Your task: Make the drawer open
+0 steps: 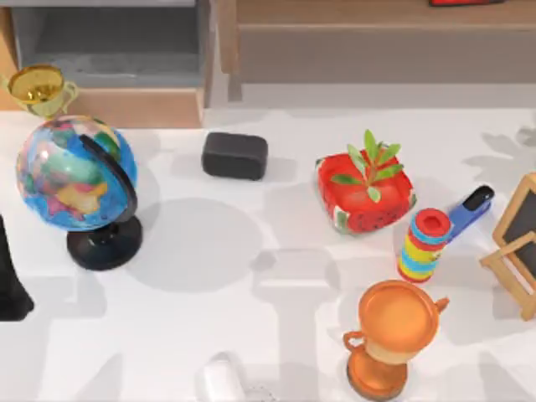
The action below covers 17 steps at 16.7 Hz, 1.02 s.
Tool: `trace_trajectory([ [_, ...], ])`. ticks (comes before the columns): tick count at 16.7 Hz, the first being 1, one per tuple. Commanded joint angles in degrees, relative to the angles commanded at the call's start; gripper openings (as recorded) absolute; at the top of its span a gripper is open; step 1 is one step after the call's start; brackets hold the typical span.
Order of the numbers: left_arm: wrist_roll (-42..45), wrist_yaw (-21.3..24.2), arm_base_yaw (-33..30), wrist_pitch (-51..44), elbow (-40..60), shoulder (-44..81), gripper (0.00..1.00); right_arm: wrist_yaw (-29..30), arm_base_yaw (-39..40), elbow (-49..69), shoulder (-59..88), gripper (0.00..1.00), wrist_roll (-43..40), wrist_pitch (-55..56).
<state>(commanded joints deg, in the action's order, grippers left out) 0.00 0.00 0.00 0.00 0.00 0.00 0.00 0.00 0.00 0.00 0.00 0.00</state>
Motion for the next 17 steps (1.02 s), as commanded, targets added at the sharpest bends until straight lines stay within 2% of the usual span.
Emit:
trace_trajectory([
  [3, 0.05, -0.75, -0.68, 0.50, 0.66, 0.78, 1.00, 0.00, 0.00, 0.00, 0.00, 1.00, 0.00, 0.00],
  [5, 0.17, -3.55, -3.34, 2.33, 3.10, 4.00, 1.00, 0.00, 0.00, 0.00, 0.00, 1.00, 0.00, 0.00],
  [17, 0.74, -32.22, -32.59, 20.67, 27.93, 48.24, 1.00, 0.00, 0.00, 0.00, 0.00, 1.00, 0.00, 0.00],
])
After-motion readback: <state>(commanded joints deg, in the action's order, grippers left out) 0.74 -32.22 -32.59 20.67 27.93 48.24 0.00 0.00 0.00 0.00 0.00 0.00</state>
